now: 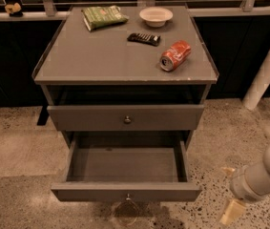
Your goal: Close middle drawer
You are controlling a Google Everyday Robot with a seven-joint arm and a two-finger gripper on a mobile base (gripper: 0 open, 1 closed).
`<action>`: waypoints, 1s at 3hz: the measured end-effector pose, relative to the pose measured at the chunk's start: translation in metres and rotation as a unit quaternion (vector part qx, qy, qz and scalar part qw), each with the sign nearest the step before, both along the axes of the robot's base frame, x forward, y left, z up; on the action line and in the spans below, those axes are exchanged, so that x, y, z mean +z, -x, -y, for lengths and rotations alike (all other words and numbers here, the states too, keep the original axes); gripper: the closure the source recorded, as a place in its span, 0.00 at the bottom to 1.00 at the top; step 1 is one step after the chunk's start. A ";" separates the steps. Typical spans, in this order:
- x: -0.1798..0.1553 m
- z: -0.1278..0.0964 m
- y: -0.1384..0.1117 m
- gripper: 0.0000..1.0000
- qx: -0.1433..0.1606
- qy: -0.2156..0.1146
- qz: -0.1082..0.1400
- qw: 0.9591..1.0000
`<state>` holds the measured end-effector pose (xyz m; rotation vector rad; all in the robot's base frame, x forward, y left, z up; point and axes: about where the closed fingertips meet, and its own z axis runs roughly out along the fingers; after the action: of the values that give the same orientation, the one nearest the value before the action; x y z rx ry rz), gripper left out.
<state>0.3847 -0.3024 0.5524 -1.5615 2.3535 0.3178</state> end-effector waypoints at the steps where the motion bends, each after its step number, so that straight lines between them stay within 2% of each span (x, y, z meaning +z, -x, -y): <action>1: -0.064 -0.018 -0.010 0.00 0.026 -0.024 -0.047 0.998; 2: -0.105 -0.039 -0.006 0.00 0.042 -0.046 -0.086 0.994; 3: -0.110 -0.042 -0.003 0.00 0.043 -0.049 -0.091 0.994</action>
Offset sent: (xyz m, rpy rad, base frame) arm 0.0019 0.0636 -0.1506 0.1437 0.2662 0.1234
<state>0.3876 -0.2609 0.4422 -1.6526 2.3668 0.6109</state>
